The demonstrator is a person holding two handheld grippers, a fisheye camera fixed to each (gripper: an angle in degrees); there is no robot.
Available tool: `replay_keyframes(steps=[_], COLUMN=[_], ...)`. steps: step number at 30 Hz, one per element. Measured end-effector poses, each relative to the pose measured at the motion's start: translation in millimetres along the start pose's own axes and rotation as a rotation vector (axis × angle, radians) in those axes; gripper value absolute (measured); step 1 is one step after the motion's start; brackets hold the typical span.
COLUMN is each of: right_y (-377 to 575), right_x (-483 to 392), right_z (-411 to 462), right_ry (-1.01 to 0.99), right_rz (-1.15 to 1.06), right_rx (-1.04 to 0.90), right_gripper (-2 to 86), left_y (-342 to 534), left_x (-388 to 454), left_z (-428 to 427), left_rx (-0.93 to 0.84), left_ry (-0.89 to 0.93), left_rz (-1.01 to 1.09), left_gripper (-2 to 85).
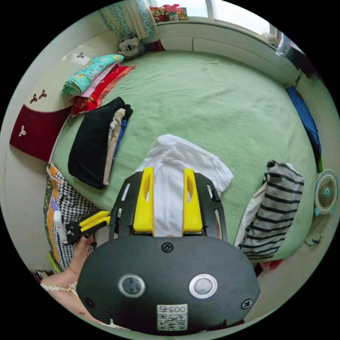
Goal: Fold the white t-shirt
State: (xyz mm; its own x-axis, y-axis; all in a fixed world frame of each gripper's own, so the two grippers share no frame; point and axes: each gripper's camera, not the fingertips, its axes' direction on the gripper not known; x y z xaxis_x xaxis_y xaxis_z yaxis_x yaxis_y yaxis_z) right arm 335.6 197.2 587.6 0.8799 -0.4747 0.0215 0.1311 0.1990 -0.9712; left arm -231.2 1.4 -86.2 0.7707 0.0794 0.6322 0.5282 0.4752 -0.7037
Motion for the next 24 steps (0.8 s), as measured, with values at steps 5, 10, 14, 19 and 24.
replay_keyframes(steps=[5,10,14,19,24], right_y=[43.4,56.5,44.9,27.3,12.1], right_x=[82.5,107.4,111.6,107.6,101.8], right_z=[17.8,38.6,66.1,104.9,86.4], right_ry=[0.010,-0.014,-0.053,-0.027,-0.084], right_rz=[0.176,0.217,0.248,0.237,0.139], right_rx=[0.052,0.108,0.115,0.015,0.064], right_gripper=[10.5,11.0,10.2,5.2,-0.6], left_y=[-15.1,-34.3,-43.2,-47.9,-49.0], left_x=[16.3,21.6,16.5,8.8,4.4], left_z=[6.2,15.8,27.0,34.0,17.6], left_rx=[0.021,0.033,0.008,-0.048,-0.045], left_ry=[-0.028,-0.054,-0.082,-0.102,-0.031], left_rz=[0.116,0.180,0.178,0.166,0.202], left_gripper=[8.8,11.0,10.4,5.0,0.7])
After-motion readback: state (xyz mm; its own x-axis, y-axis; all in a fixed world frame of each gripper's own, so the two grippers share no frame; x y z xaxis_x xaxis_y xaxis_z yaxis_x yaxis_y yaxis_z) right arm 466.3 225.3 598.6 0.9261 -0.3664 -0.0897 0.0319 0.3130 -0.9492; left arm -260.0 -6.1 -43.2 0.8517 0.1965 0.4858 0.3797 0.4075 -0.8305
